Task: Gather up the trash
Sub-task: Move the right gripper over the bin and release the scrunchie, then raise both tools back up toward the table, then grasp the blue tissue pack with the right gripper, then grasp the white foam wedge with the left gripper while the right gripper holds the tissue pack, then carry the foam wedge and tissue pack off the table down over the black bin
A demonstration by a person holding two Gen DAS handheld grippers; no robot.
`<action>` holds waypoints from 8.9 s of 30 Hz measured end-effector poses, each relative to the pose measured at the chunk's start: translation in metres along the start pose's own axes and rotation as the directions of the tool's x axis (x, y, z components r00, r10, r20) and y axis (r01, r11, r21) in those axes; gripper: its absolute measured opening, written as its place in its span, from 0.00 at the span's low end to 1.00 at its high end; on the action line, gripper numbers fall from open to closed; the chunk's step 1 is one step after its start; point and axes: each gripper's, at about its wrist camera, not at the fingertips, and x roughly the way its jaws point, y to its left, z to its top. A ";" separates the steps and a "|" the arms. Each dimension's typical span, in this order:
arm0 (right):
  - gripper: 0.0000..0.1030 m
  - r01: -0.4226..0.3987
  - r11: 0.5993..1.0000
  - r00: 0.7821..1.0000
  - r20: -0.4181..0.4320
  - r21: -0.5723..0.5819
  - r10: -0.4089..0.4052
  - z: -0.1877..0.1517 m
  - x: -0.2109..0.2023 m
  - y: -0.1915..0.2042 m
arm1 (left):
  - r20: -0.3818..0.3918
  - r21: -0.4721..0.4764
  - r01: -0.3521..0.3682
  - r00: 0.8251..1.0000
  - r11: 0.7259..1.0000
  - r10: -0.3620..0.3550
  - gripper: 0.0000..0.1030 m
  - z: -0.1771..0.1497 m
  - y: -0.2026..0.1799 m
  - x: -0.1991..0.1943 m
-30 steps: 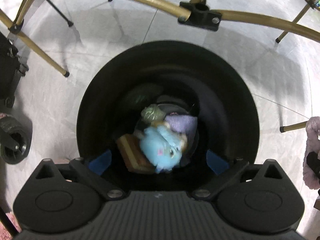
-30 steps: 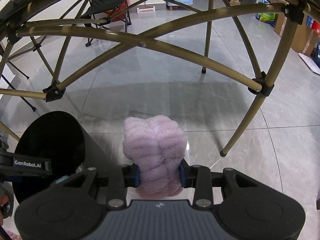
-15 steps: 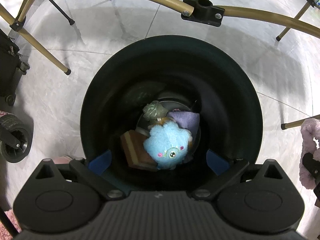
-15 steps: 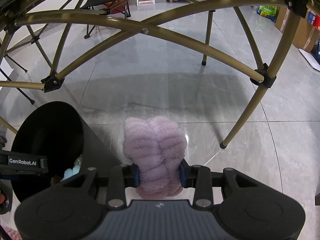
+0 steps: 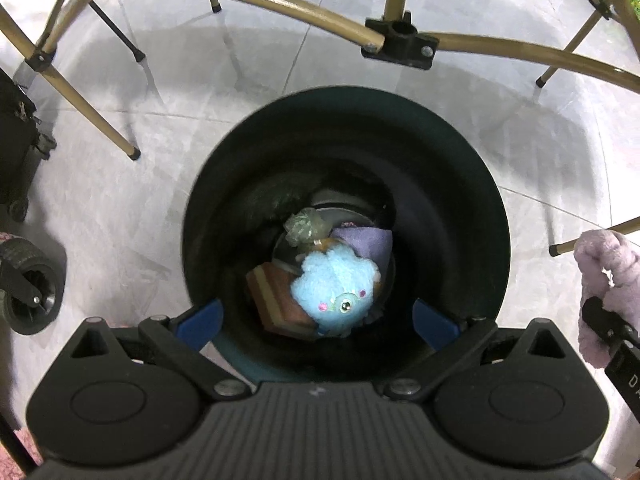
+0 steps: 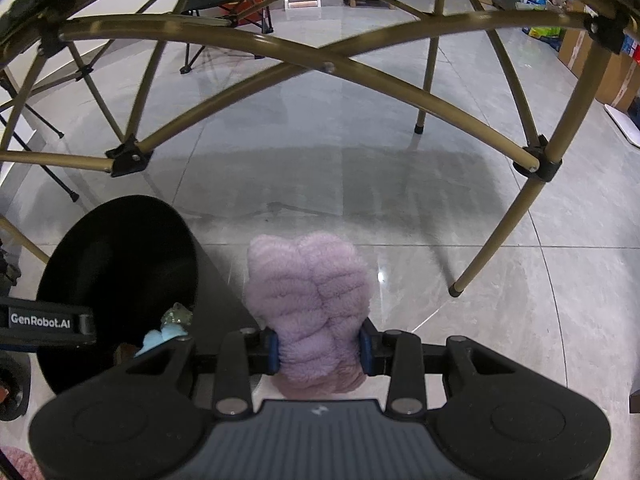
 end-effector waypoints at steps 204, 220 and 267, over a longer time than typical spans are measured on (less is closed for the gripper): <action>0.75 -0.103 0.992 0.882 0.454 -0.077 0.126 0.376 0.012 0.022 | 0.583 0.074 0.114 0.801 0.991 -0.136 1.00 0.316 -0.074 -0.144; 0.75 -0.070 0.985 0.861 0.508 0.156 -0.020 0.366 0.010 -0.031 | 0.609 0.116 0.076 0.782 0.990 -0.131 0.73 0.323 -0.116 -0.132; 0.75 -0.058 0.998 0.864 0.500 -0.036 0.068 0.272 -0.095 0.028 | 0.631 0.160 0.028 0.766 0.987 -0.124 0.33 0.188 -0.051 -0.214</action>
